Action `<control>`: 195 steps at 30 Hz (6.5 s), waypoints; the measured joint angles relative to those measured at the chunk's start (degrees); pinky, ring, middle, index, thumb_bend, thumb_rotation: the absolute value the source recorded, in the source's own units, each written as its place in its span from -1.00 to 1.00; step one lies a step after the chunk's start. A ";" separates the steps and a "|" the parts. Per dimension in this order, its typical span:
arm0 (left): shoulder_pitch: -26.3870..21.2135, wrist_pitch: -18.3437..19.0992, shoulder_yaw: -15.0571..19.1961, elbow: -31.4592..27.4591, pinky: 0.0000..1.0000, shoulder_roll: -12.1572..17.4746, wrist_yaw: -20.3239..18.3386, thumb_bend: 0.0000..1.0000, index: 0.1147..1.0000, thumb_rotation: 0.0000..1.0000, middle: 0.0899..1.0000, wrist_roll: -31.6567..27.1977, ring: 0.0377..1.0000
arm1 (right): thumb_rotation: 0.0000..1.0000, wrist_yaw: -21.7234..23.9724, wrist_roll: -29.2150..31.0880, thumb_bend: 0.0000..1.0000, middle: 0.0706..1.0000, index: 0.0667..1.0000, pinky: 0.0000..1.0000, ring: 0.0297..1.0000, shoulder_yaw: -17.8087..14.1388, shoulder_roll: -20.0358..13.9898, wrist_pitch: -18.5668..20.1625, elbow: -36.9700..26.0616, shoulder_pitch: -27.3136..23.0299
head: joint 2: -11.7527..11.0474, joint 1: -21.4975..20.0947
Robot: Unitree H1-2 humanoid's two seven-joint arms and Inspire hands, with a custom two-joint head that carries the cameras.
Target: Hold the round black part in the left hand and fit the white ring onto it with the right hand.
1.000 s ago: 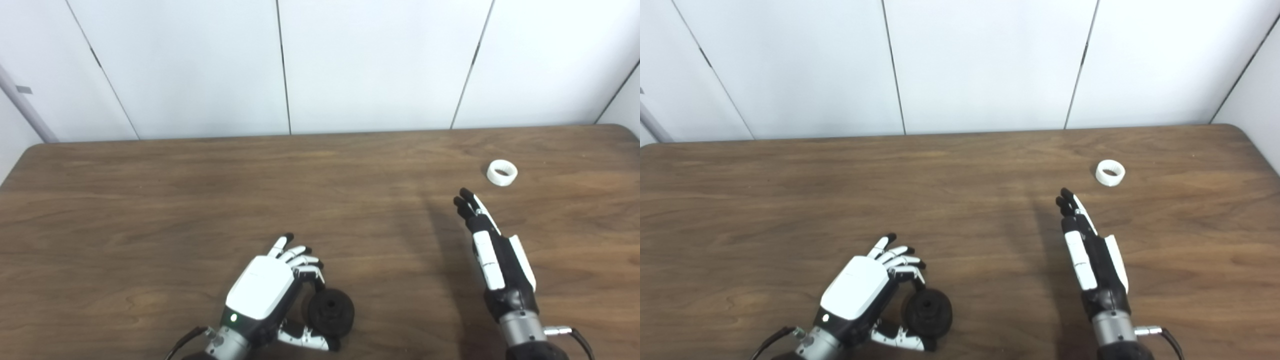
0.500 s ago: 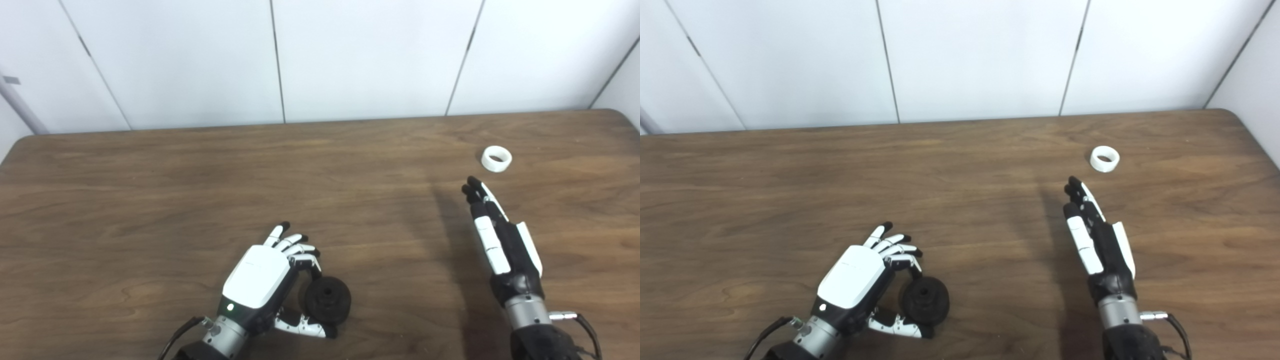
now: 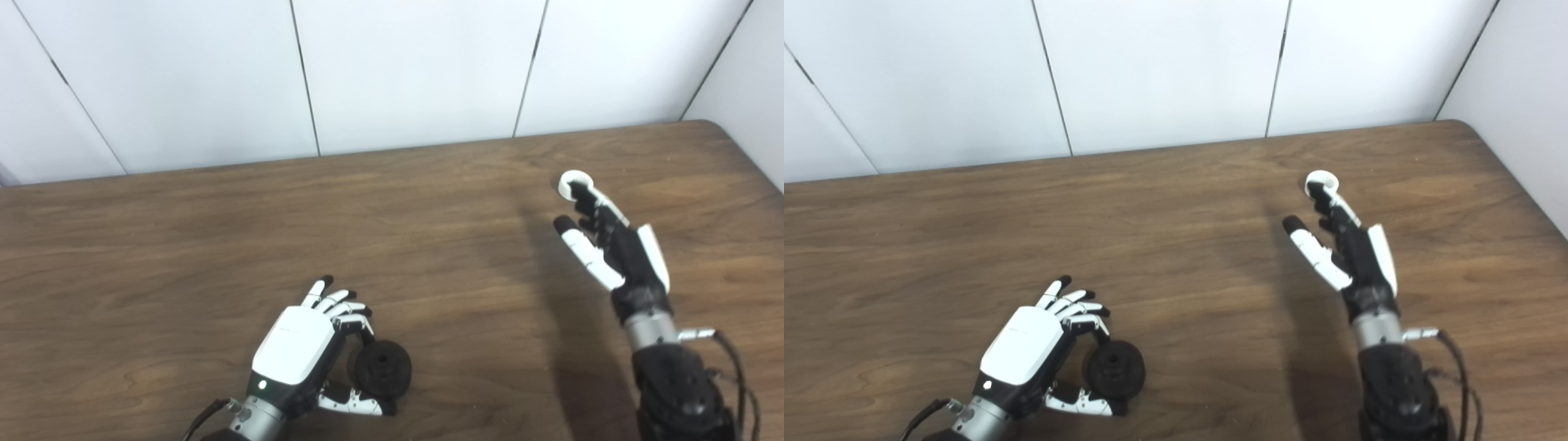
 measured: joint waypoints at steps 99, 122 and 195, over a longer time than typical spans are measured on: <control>0.35 -2.21 1.68 -0.20 1.00 1.39 -0.80 0.05 -0.16 -0.89 0.47 -0.12 0.71 | -0.53 2.46 -18.37 0.74 0.77 0.17 0.94 0.90 14.90 -18.00 5.15 45.02 -30.47 | -0.88 -3.34; 0.37 -2.23 1.66 -0.24 1.00 1.34 -0.87 0.05 -0.16 -0.89 0.48 -0.11 0.72 | -0.74 -0.11 -17.81 0.05 0.65 -0.10 1.00 1.00 14.40 -18.05 1.88 44.84 -29.77 | -0.70 -3.25; 0.81 1.98 -0.79 -0.71 1.00 -2.60 -0.58 0.05 -0.17 -0.89 0.47 3.64 0.74 | -0.73 37.16 -24.56 0.05 0.65 -0.11 1.00 0.96 29.21 -7.31 8.80 -16.89 -11.59 | 2.72 6.94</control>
